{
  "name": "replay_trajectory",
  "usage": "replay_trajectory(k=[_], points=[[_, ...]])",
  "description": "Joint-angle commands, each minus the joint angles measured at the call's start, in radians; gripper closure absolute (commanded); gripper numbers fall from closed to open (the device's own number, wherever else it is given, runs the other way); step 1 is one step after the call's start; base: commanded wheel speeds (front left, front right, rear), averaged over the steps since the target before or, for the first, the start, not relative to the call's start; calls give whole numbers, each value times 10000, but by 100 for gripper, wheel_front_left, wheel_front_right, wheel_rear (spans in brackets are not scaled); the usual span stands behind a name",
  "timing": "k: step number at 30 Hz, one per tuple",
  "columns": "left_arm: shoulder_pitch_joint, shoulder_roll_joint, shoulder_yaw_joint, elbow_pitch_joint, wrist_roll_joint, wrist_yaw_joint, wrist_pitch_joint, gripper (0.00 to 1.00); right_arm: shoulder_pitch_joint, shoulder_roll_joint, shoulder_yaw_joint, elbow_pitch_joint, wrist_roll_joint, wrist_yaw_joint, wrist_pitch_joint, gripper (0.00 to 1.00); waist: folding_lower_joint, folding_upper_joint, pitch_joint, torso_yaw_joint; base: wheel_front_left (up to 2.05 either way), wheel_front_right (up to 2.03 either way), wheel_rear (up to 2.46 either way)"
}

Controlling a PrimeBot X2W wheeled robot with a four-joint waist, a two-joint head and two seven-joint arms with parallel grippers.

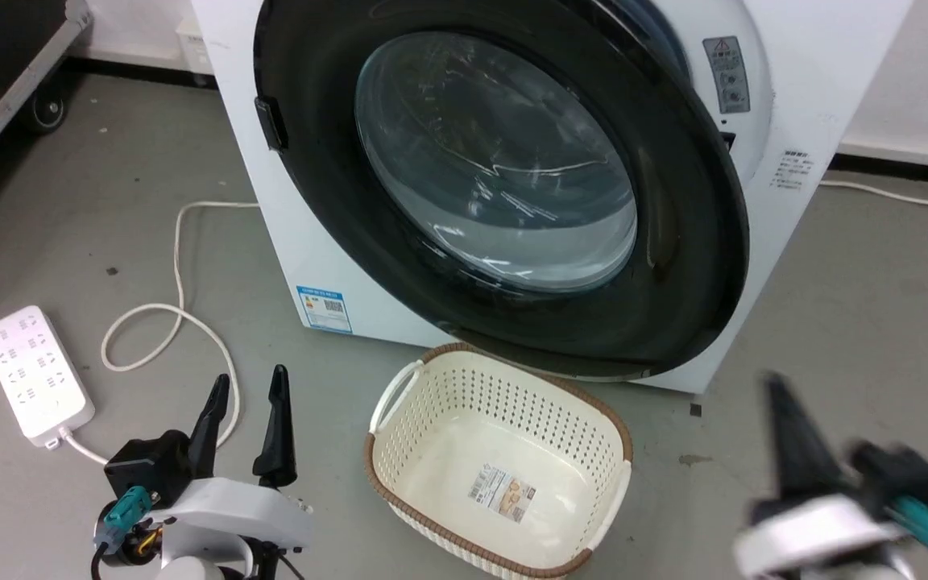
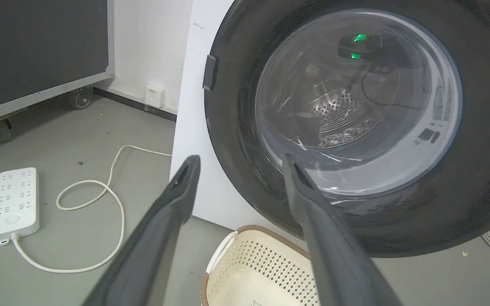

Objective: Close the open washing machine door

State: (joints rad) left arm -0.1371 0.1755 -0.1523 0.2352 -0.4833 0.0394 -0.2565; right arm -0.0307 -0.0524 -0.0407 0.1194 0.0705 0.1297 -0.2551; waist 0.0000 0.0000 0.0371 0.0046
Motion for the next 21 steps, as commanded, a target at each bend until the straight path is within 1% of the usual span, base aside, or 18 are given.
replay_trajectory(k=[1, 4, 7, 11, 14, 18, 21], points=[[100, -56, 58, -56, 112, -50, -53, 0, -499, 22, 390, 145, -249, 10, 182, 100, 0, 0, 120, -13, 0, 0, 0], [-14, -208, 120, -122, 273, -69, -53, 0, -1492, 22, 850, 806, -688, 10, 542, 100, 0, 0, 386, 41, 0, 0, 0], [-168, -362, 205, -173, 388, -117, -53, 0, -2508, 22, 796, 1828, -913, 10, 659, 100, 0, 0, 711, 129, 0, 0, 0], [-430, -553, 281, -146, 523, -259, -53, 0, -3649, 22, 254, 3257, -1002, 10, 590, 100, 0, 0, 1171, 306, 0, 0, 0], [-592, -676, 364, -47, 606, -372, -53, 0, -4351, 22, -306, 4090, -925, 10, 410, 100, 0, 0, 1439, 421, 0, 0, 0], [-791, -836, 467, 24, 747, -511, -53, 0, -5202, 22, -998, 4738, -978, 10, 166, 100, 0, 0, 1757, 551, 0, 0, 0], [-942, -949, 523, 21, 844, -617, -53, 0, -5820, 22, -1576, 5007, -1250, 10, 63, 100, 0, 0, 2007, 659, 0, 0, 0]])
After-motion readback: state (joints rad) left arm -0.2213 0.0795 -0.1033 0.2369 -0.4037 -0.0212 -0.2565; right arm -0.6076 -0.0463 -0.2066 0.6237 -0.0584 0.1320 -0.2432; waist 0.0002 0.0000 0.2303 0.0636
